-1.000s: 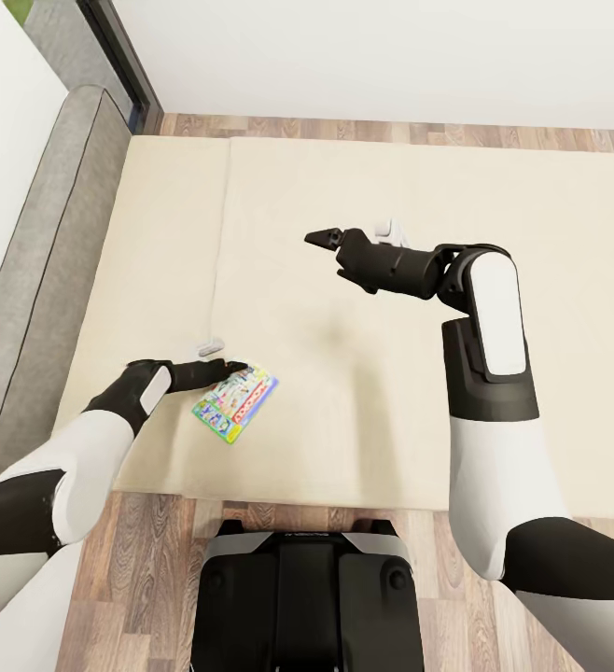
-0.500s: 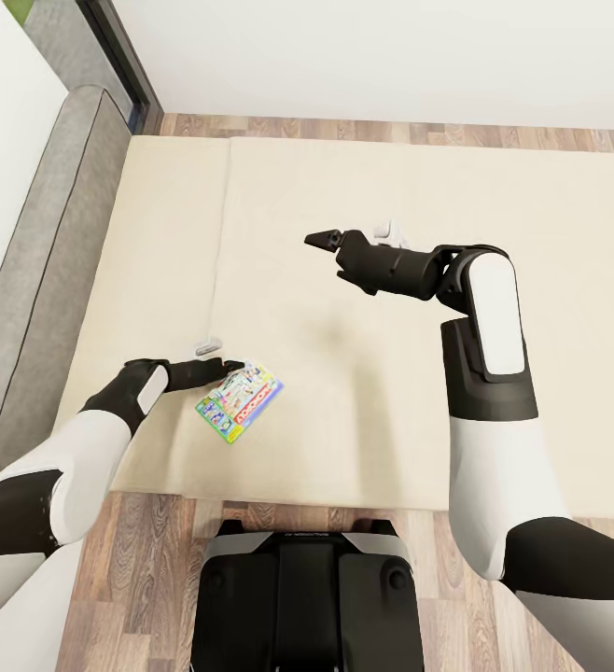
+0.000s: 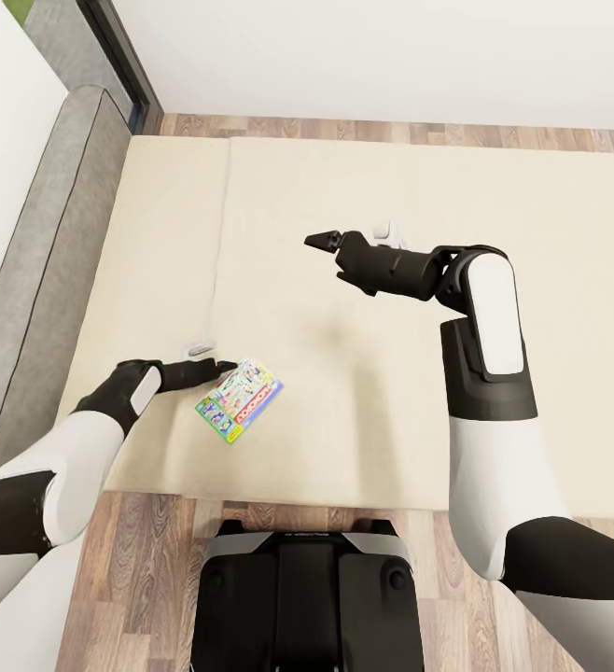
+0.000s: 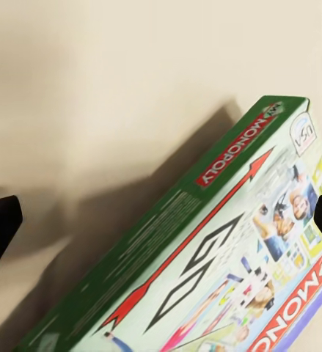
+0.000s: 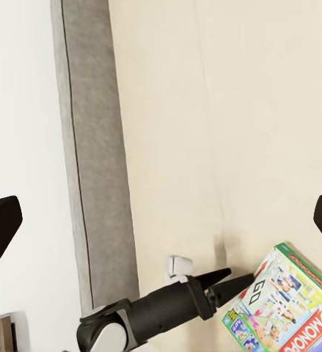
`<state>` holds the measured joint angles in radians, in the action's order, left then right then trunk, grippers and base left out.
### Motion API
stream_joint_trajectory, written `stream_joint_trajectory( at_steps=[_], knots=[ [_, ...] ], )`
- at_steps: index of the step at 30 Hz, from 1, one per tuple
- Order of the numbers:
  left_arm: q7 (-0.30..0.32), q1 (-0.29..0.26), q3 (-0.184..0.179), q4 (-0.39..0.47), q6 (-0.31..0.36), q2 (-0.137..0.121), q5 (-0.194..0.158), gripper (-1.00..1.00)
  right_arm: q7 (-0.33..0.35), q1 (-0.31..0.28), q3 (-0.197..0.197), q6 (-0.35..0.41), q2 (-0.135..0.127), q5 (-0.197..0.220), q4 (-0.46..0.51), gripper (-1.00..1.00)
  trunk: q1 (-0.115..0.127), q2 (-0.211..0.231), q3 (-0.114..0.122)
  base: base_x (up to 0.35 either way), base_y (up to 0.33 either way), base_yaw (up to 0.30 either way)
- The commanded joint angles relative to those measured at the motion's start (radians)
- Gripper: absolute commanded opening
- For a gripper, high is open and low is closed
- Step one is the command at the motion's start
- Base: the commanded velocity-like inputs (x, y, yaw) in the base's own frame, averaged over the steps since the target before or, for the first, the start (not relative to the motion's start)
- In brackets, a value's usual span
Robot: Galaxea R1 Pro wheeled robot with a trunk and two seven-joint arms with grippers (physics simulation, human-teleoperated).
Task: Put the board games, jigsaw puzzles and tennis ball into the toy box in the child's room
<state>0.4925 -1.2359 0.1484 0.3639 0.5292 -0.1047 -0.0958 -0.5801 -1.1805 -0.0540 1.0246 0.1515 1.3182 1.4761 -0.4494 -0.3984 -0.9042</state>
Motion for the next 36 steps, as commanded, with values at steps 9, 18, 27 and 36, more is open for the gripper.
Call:
stream_joint_trajectory(
  at_steps=[9, 18, 27, 36],
  knots=[
    [-0.041, 0.033, 0.004, 0.045, 0.008, 0.000, -0.009, 1.00, -0.010, -0.001, 0.000, 0.002, 0.000, 0.009, -0.002, 1.00, -0.001, -0.002, -0.001, 0.000, 0.000, 0.000],
    [-0.086, 0.099, 0.006, 0.151, 0.021, 0.012, -0.011, 1.00, -0.010, -0.001, 0.000, 0.002, 0.000, 0.009, -0.002, 1.00, -0.001, -0.002, -0.001, 0.000, 0.000, 0.000],
    [-0.091, 0.110, 0.006, 0.166, 0.025, 0.015, -0.011, 1.00, -0.010, -0.001, 0.000, 0.002, 0.000, 0.009, -0.002, 1.00, -0.001, -0.002, -0.001, 0.000, 0.000, 0.000],
    [-0.091, 0.113, 0.006, 0.167, 0.068, 0.021, -0.011, 1.00, -0.010, -0.001, 0.000, 0.002, 0.000, 0.009, -0.002, 1.00, -0.001, -0.002, -0.001, 0.000, 0.000, 0.000]
  ],
)
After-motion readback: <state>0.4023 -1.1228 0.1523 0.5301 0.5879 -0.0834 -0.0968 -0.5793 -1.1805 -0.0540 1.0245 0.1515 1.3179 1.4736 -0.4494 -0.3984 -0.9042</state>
